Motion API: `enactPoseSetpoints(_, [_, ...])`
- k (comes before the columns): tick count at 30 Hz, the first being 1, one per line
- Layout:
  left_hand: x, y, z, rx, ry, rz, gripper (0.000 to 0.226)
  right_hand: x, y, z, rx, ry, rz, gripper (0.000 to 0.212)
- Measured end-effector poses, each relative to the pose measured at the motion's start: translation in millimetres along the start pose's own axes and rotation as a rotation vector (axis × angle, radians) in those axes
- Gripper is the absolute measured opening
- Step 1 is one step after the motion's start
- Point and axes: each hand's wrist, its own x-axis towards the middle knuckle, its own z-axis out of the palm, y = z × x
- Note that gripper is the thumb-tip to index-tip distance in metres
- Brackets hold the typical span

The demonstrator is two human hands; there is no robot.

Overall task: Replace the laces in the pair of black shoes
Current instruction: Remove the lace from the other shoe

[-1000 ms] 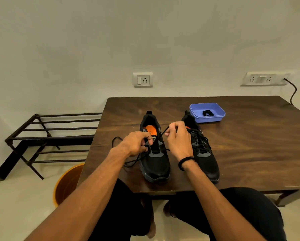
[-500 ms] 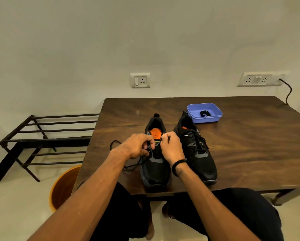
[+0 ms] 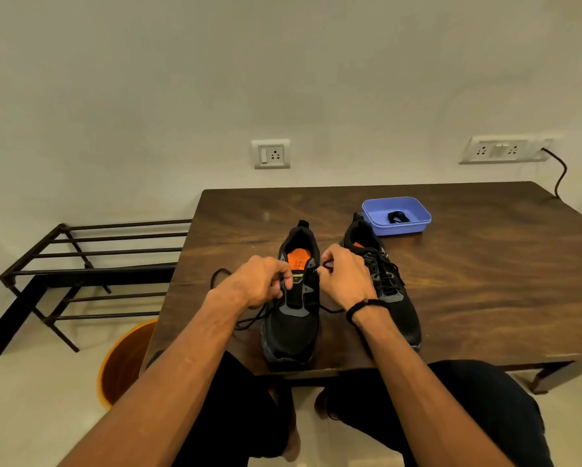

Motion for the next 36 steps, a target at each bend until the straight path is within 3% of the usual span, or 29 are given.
enactPoseSetpoints(3, [0, -1, -1, 0.003, -0.018, -0.025, 0.027, 0, 2, -6, -0.132, -0.014, -0.014, 0.044])
enactPoseSetpoints(7, [2, 4, 0, 0.011, -0.054, -0.033, 0.005, -2, -5, -18, -0.08, 0.078, -0.064, 0.037])
enactPoseSetpoints(9, [2, 8, 2, 0.054, -0.086, -0.015, 0.009, -3, -8, -20, 0.012, -0.131, -0.125, 0.048])
enactPoseSetpoints(11, [3, 13, 6, 0.077, -0.146, -0.028, 0.016, -7, -11, -18, -0.046, -0.395, -0.212, 0.063])
enactPoseSetpoints(13, [3, 16, 7, 0.07, -0.191, -0.043, 0.018, -10, -12, -13, -0.16, -0.484, -0.258, 0.061])
enactPoseSetpoints(18, [2, 13, 4, -0.101, -0.265, -0.111, 0.012, -11, -9, -12, -0.202, -0.405, -0.3, 0.059])
enactPoseSetpoints(23, [4, 22, 6, -0.012, -0.368, -0.093, 0.016, -14, -11, -16, -0.165, -0.467, -0.269, 0.054])
enactPoseSetpoints(27, [-2, 13, 4, -0.322, -0.429, -0.209, 0.028, -9, -11, -15, -0.159, -0.512, -0.244, 0.047])
enactPoseSetpoints(29, [-9, 6, -2, -0.555, -0.364, -0.302, 0.039, -8, -7, -16, -0.207, -0.567, -0.237, 0.068])
enactPoseSetpoints(31, [-14, 1, -9, -0.681, -0.155, -0.387, 0.037, -5, -3, -13, -0.227, -0.585, -0.213, 0.08])
enactPoseSetpoints(34, [-14, 1, -14, -1.025, 0.262, -0.542, 0.024, -6, -4, -4, -0.144, -0.498, -0.161, 0.08])
enactPoseSetpoints(36, [-14, 1, -15, -1.183, 0.292, -0.588, 0.017, -8, -6, 5, -0.107, -0.385, -0.146, 0.077])
